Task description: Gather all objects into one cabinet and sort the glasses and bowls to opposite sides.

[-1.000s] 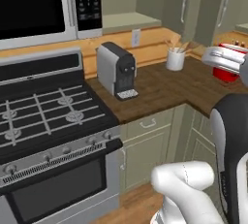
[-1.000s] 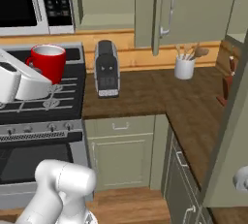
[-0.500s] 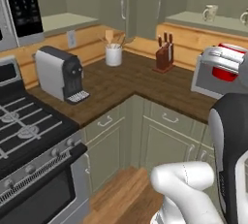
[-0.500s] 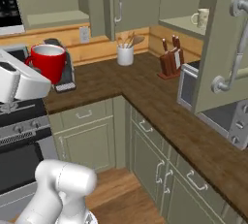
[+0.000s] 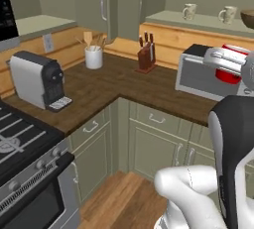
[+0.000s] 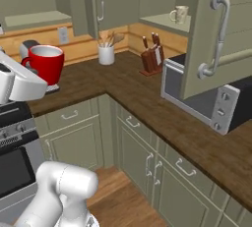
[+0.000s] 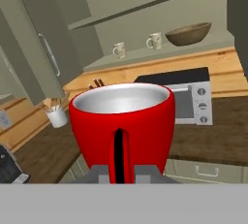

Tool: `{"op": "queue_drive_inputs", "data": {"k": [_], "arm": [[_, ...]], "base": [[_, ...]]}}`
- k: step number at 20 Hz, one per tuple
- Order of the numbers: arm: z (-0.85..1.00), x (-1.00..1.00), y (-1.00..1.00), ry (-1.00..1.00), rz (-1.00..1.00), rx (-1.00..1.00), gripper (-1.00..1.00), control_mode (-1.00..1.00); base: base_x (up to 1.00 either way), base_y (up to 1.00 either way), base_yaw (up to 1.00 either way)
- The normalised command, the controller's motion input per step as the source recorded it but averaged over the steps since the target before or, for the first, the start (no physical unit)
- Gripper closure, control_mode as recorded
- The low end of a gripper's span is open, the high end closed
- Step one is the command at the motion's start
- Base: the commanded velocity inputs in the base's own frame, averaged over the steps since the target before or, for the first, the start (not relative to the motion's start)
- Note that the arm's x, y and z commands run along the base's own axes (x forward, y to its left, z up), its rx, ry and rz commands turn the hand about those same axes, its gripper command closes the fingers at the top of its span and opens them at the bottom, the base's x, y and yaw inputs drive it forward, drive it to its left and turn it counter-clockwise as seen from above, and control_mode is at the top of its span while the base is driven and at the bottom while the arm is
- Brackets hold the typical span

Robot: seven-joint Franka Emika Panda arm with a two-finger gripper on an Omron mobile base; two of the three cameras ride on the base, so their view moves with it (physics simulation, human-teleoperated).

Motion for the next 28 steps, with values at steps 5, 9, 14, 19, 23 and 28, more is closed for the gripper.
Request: {"op": "queue_drive_inputs", "data": {"k": [5, 9, 14, 19, 23, 28], "arm": [[0.0, 0.0, 0.0, 0.0, 0.0, 0.0, 1.0, 1.0], [0.0, 0.0, 0.0, 0.0, 0.0, 0.0, 1.0, 1.0], [0.0, 0.0, 0.0, 0.0, 0.0, 0.0, 1.0, 1.0], [0.0, 0.0, 0.0, 0.0, 0.0, 0.0, 1.0, 1.0], [0.0, 0.0, 0.0, 0.0, 0.0, 0.0, 1.0, 1.0], [0.0, 0.0, 0.0, 0.0, 0.0, 0.0, 1.0, 1.0]], "base": [[-0.1, 0.0, -0.08], [-0.02, 0.01, -0.46], [-0.03, 0.38, -0.13], [0.07, 0.53, -0.37], [0.07, 0.67, -0.48], [0.06, 0.41, -0.24]]}}
